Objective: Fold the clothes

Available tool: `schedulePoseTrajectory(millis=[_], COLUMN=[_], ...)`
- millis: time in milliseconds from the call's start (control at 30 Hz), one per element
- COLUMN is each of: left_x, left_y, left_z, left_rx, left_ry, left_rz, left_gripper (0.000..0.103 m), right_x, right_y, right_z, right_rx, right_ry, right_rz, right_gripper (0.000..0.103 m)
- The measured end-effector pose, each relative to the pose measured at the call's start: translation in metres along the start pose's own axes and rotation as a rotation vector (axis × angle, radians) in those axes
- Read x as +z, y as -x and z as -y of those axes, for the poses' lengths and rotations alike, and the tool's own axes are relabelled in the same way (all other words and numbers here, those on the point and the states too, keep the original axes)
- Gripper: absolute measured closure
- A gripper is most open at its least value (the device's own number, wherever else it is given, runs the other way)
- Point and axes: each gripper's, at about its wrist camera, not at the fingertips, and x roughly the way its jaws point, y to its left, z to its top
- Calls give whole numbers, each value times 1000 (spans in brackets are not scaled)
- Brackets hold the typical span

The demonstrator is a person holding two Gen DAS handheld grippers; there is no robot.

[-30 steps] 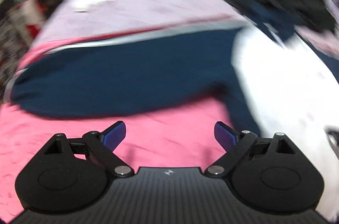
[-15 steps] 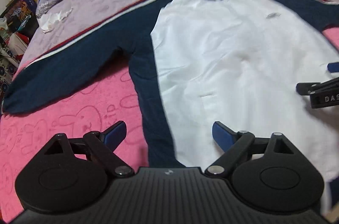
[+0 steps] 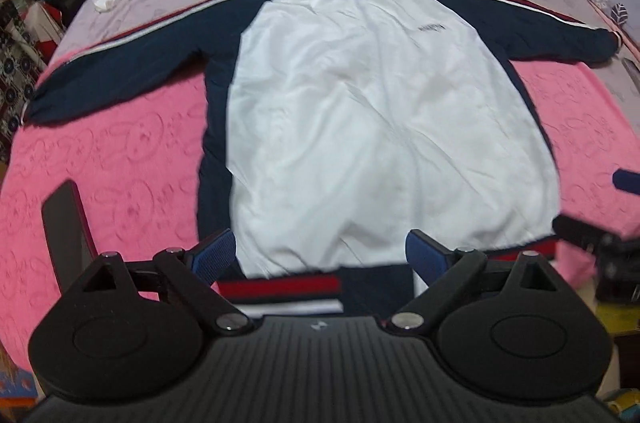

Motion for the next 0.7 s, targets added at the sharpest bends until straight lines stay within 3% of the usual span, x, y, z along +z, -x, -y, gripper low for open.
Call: schedulePoseTrajectory(millis=[333, 700], left_x=[-9, -5], left_y=[2, -17], left_z=[9, -8], left_rx=[3, 7], left_ry=[44, 43], left_rz=[-16, -15], left_gripper=[9, 9], right_x=[-17, -7], right_y=[16, -7], right_z=[-13, -19], right_rx=[18, -9], right_ry=[85, 90], right_rz=[-24, -55], right_gripper=[0, 0])
